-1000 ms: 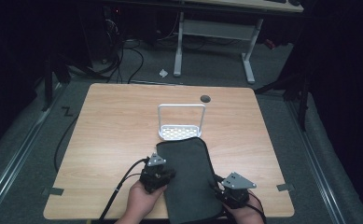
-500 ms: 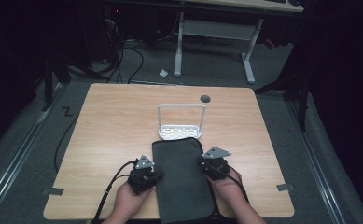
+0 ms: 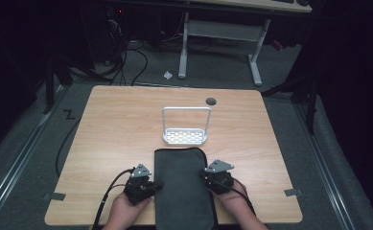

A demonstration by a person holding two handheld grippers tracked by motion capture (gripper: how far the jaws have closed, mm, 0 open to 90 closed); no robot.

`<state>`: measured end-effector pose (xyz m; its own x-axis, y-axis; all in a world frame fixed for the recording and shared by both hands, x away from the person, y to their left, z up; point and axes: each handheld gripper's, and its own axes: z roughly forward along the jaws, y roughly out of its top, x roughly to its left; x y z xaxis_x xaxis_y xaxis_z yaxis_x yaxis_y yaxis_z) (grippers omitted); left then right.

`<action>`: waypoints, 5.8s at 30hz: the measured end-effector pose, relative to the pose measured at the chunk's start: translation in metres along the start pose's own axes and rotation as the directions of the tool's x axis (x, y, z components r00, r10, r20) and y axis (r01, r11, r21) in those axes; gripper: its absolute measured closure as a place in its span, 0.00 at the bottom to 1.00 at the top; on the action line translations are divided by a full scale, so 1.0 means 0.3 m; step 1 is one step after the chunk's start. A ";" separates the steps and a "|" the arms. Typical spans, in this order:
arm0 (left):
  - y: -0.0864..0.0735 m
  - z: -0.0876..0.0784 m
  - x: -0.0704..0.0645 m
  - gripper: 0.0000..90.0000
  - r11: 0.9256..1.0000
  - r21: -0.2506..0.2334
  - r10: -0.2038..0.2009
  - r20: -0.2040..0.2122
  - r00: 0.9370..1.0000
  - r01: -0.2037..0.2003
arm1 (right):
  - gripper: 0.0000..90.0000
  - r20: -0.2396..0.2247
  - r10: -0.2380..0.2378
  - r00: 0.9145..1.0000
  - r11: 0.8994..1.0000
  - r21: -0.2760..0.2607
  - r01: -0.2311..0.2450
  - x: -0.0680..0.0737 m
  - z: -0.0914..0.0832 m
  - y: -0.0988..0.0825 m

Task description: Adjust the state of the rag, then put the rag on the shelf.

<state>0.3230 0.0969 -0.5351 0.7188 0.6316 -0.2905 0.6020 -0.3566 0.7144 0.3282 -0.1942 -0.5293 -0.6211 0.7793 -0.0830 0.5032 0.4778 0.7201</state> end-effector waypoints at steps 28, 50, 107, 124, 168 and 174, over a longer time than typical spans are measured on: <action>0.126 0.051 0.154 0.50 0.986 -0.115 -0.137 -0.131 0.982 0.123 | 0.74 -0.007 0.102 0.995 0.987 -0.128 -0.102 -0.022 -0.081 -0.032; 0.128 0.098 0.171 0.87 0.975 -0.142 -0.189 -0.134 0.973 0.170 | 0.49 0.035 0.130 0.991 0.989 -0.070 -0.127 -0.070 0.070 0.071; 0.119 0.086 0.156 0.91 0.976 -0.168 -0.165 -0.144 0.976 0.140 | 0.87 -0.042 0.107 0.993 0.993 -0.051 -0.109 -0.049 0.083 0.059; 0.173 -0.055 0.119 0.93 0.936 -0.345 -0.108 -0.108 0.988 0.064 | 0.87 0.008 0.023 1.000 0.974 -0.225 -0.021 -0.007 -0.047 0.141; 0.671 -0.382 -0.038 0.93 0.772 -0.585 0.098 -0.279 0.955 -0.250 | 0.87 0.126 0.046 0.991 0.809 -0.587 0.038 -0.129 -0.358 0.529; 0.695 -0.371 -0.029 0.94 0.772 -0.584 0.094 -0.289 0.953 -0.253 | 0.87 0.140 0.049 0.989 0.805 -0.592 0.044 -0.156 -0.365 0.548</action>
<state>0.4036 0.0938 -0.3126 0.6410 0.7671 -0.0263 0.0801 -0.0328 0.9963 0.3742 -0.1965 -0.3317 -0.5056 0.8507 -0.1436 0.0215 0.1788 0.9836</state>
